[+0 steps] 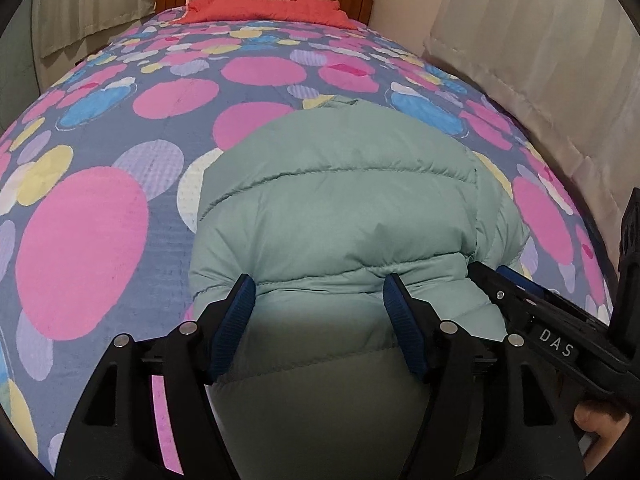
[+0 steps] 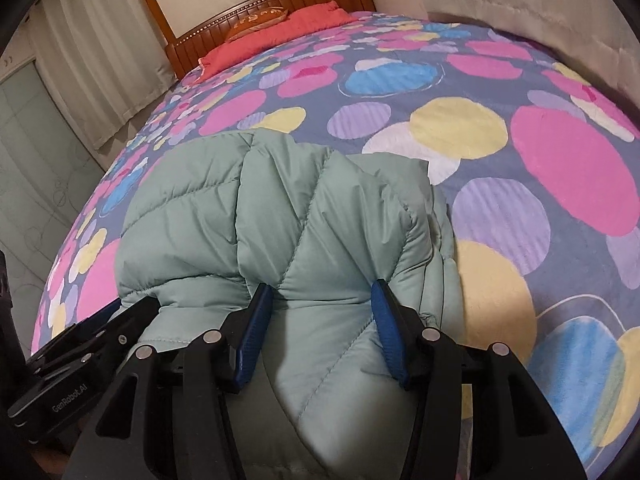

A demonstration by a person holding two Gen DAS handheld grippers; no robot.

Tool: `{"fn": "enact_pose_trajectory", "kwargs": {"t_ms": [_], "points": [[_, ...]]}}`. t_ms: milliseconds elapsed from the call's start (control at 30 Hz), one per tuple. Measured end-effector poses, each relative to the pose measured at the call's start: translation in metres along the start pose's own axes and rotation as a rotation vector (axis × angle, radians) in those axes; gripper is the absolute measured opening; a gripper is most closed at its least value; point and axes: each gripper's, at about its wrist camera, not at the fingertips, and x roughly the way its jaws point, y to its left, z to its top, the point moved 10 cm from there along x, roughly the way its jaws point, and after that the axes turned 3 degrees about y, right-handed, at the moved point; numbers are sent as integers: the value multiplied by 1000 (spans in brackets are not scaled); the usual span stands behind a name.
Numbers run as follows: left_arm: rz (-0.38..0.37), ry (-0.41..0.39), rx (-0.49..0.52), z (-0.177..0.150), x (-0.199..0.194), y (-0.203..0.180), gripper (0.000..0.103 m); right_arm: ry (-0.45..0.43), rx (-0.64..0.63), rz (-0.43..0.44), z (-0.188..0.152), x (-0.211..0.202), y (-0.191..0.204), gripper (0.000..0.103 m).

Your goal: Fold large clothes

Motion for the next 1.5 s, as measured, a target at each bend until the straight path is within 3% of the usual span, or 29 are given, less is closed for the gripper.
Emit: {"fn": "enact_pose_trajectory", "kwargs": {"t_ms": [67, 200, 367, 667, 1233, 1500], "points": [[-4, 9, 16, 1, -6, 0, 66, 13, 2, -12, 3, -8, 1, 51], [-58, -38, -34, 20, -30, 3, 66, -60, 12, -2, 25, -38, 6, 53], [-77, -15, -58, 37, -13, 3, 66, -49, -3, -25, 42, -22, 3, 53], [3, 12, -23, 31, 18, 1, 69, 12, 5, -45, 27, 19, -10, 53], [33, -37, 9, 24, 34, 1, 73, -65, -9, -65, 19, 26, -12, 53], [47, -19, 23, 24, 31, 0, 74, -71, -19, -90, 22, 18, -11, 53]]}}
